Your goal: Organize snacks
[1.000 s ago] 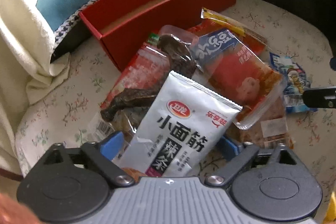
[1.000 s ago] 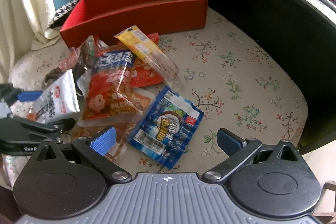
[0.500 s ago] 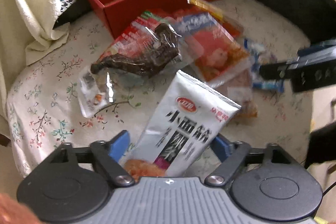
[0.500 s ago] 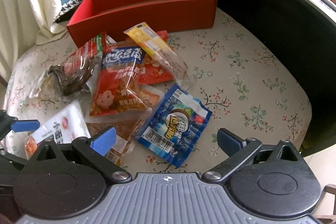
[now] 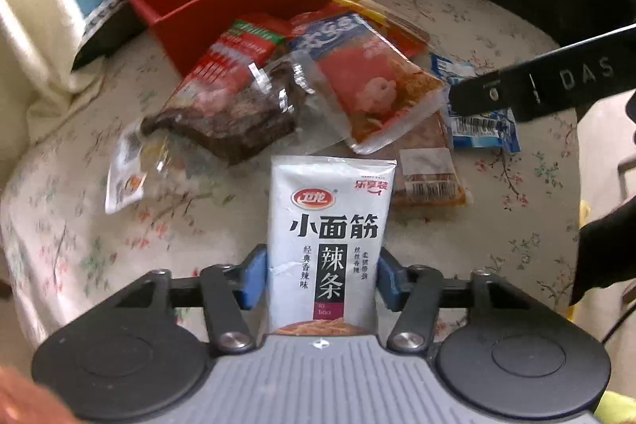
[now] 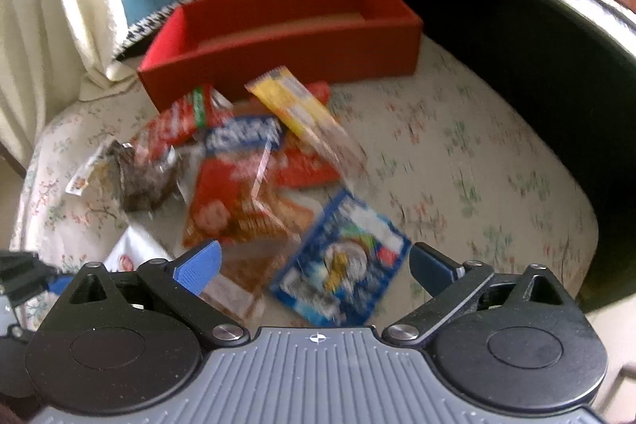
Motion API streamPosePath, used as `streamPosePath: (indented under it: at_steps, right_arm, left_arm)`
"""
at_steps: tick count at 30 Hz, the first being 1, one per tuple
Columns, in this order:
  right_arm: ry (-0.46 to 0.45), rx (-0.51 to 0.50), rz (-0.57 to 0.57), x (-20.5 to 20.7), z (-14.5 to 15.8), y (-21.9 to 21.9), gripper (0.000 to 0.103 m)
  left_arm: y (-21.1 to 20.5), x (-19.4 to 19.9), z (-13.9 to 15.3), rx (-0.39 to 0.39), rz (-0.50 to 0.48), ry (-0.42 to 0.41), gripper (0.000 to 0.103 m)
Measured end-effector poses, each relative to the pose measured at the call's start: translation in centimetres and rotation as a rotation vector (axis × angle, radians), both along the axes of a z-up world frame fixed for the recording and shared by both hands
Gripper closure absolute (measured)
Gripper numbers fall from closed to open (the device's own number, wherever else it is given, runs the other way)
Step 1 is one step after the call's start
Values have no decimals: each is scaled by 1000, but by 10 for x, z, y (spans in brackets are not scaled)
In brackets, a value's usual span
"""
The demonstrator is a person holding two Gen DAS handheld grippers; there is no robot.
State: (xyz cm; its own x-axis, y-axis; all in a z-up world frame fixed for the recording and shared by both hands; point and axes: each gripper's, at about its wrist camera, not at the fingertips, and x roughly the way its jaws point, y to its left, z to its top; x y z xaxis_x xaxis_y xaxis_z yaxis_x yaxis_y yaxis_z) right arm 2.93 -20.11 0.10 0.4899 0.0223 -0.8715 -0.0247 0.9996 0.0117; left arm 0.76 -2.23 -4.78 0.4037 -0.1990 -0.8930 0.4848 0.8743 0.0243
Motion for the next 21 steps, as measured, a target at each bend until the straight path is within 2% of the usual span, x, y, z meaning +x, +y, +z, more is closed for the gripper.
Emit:
streamPosePath:
  at_steps: [3,5,8,10,14,17,21]
  right_arm:
    - [-24,12,117,16,12,19,2]
    - [-43,-5,235,28,17,42,2]
    - [-50,-58,411,46,14,81,3]
    - [-25,-52,512,59,7,105,3]
    - [71,-67,617,84,-20,143,5]
    - [191,-95,651,98,-45,157,3]
    - [201,-170,731,91,-54,167,0]
  left_arm:
    - [10,-2,1,-20,43,1,59]
    - [16,-4,2,-38,60,3,60]
    - [21,-8,2,-48,69,4,60]
    - [21,-12,2,-44,60,0,60]
    - [17,-16,-1,-37,36,-13,60]
    - [17,-16,-1,-43,27,-11,60]
    - [19,-14,-1,-59,26,1,56]
